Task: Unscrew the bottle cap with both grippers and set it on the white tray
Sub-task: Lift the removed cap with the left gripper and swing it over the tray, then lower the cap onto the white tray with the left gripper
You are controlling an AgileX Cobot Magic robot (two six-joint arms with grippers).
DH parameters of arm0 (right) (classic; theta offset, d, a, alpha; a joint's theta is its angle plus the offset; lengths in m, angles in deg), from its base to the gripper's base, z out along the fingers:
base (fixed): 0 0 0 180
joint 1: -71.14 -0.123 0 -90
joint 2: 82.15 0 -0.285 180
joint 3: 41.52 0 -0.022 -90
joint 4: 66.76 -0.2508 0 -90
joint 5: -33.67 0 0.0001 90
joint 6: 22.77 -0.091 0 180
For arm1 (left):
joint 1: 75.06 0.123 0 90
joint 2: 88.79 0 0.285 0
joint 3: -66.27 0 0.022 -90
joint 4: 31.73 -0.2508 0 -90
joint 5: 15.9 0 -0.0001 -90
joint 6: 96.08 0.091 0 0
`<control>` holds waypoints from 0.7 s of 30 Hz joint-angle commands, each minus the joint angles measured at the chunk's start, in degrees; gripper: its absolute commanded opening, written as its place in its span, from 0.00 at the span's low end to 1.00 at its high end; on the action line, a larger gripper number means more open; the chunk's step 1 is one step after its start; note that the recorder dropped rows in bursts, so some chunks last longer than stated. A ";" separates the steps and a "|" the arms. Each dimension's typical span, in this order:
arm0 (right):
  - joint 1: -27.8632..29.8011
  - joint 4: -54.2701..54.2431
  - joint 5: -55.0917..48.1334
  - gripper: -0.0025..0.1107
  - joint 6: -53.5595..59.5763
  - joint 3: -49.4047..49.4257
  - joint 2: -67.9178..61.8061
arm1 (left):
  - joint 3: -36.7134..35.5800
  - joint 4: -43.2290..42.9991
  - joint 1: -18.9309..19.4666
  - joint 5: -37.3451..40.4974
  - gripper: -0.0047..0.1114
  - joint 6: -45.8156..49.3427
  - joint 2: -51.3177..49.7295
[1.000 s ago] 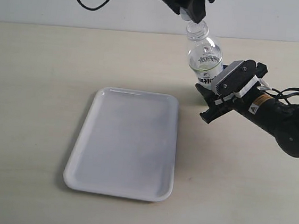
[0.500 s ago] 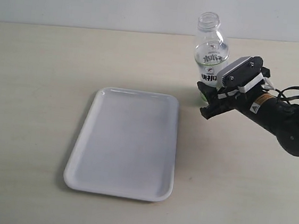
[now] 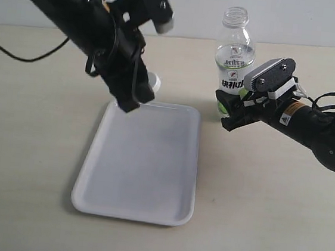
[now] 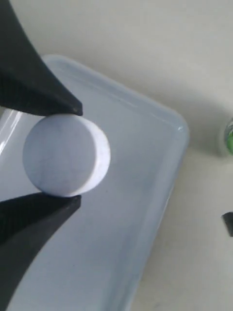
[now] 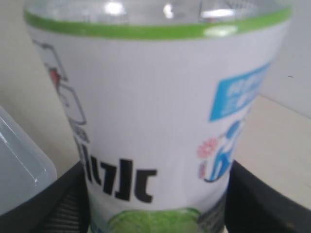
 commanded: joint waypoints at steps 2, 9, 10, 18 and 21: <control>0.15 -0.05 1.97 0.02 -0.41 -0.14 0.89 | -2.90 0.93 -0.03 1.36 0.04 6.19 -1.25; 0.15 0.00 1.97 0.02 -0.30 -0.14 0.89 | -2.90 5.85 -0.03 3.60 0.04 15.82 -5.84; 0.15 0.00 1.97 0.02 -0.30 -0.14 0.89 | -2.90 5.85 -0.03 3.69 0.04 17.01 -6.59; 0.15 -0.50 1.97 0.02 -0.30 -0.14 0.89 | -2.90 4.87 -0.03 0.53 0.04 17.87 -10.92; 0.15 -0.90 1.97 0.02 0.15 -0.14 0.89 | -2.90 4.87 -0.41 -0.30 0.04 17.87 -12.49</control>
